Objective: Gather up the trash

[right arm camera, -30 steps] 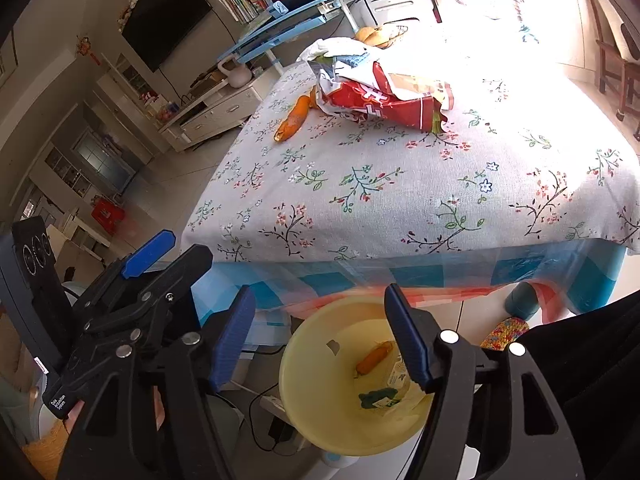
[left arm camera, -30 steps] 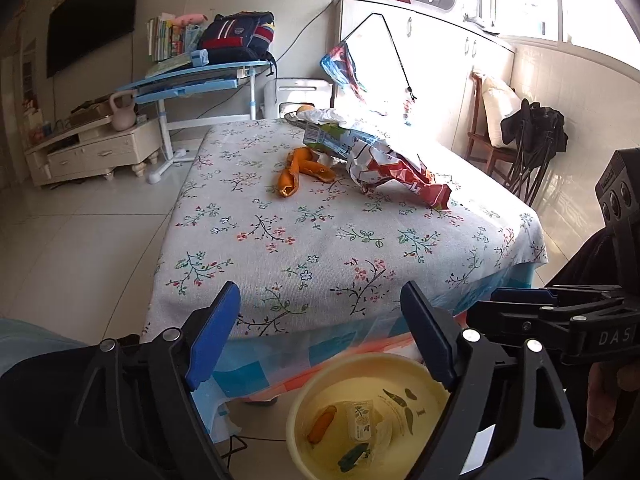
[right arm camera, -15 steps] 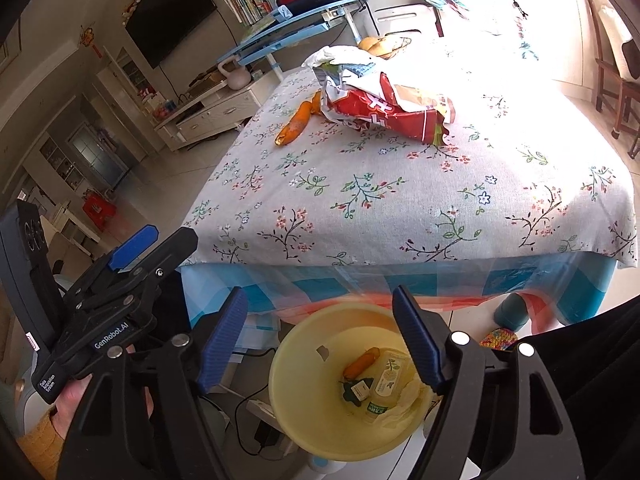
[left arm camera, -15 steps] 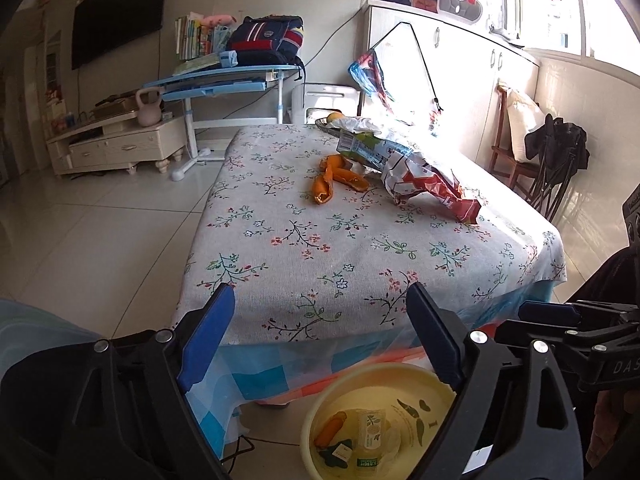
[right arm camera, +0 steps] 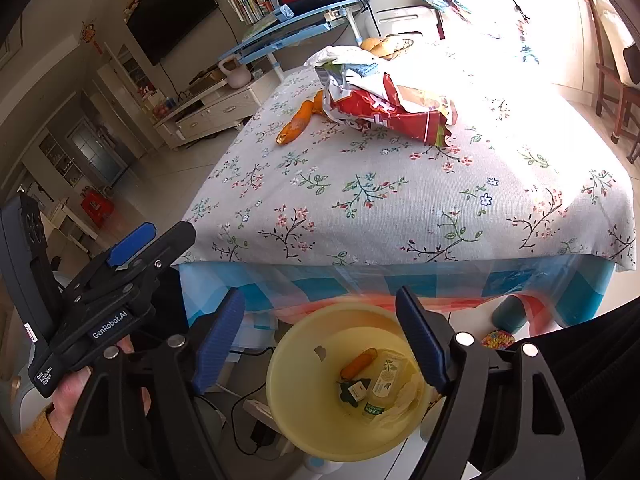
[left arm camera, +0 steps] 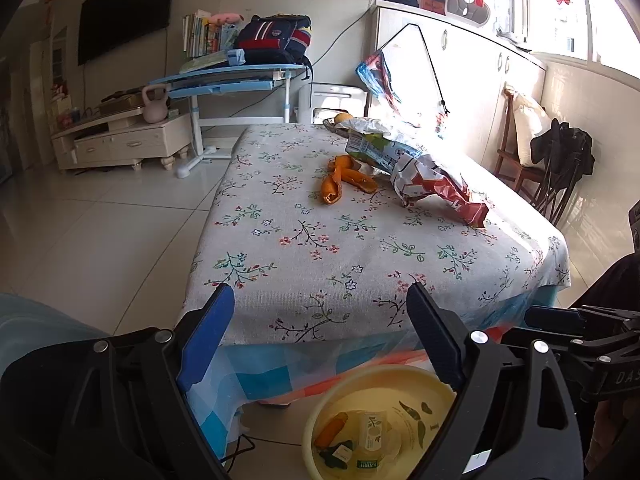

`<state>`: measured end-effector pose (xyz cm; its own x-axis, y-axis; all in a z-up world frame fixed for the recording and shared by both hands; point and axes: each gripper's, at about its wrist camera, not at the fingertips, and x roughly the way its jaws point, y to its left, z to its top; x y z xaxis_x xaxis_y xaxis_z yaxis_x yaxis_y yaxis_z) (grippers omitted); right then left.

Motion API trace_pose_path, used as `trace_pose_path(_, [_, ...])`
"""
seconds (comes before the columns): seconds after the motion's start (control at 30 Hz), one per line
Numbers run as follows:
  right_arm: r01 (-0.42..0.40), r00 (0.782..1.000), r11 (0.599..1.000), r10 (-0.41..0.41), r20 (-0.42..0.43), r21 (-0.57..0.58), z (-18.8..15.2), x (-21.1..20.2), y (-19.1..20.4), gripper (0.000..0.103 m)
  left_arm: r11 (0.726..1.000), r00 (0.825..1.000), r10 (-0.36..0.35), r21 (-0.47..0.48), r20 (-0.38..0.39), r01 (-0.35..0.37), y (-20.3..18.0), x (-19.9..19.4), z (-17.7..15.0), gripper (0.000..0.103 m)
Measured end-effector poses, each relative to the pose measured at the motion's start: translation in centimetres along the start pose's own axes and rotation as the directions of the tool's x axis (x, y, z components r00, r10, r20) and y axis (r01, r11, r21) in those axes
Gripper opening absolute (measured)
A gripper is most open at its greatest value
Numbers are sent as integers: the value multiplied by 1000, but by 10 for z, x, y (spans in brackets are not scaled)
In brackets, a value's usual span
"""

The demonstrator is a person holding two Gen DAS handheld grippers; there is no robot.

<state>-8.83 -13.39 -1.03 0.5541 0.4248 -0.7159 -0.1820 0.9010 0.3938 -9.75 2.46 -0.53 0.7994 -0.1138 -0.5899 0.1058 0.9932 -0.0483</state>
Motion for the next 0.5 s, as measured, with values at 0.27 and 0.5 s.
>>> trace_pose_path(0.27, [4, 1000, 1000, -4, 2, -6, 1, -2, 1, 76, 1000, 1000, 6, -11, -6, -6, 3, 1, 0, 85])
trace_pose_path(0.5, [9, 1000, 1000, -9, 2, -17, 1, -1, 3, 76, 1000, 1000, 16, -17, -7, -16, 4, 2, 1, 85])
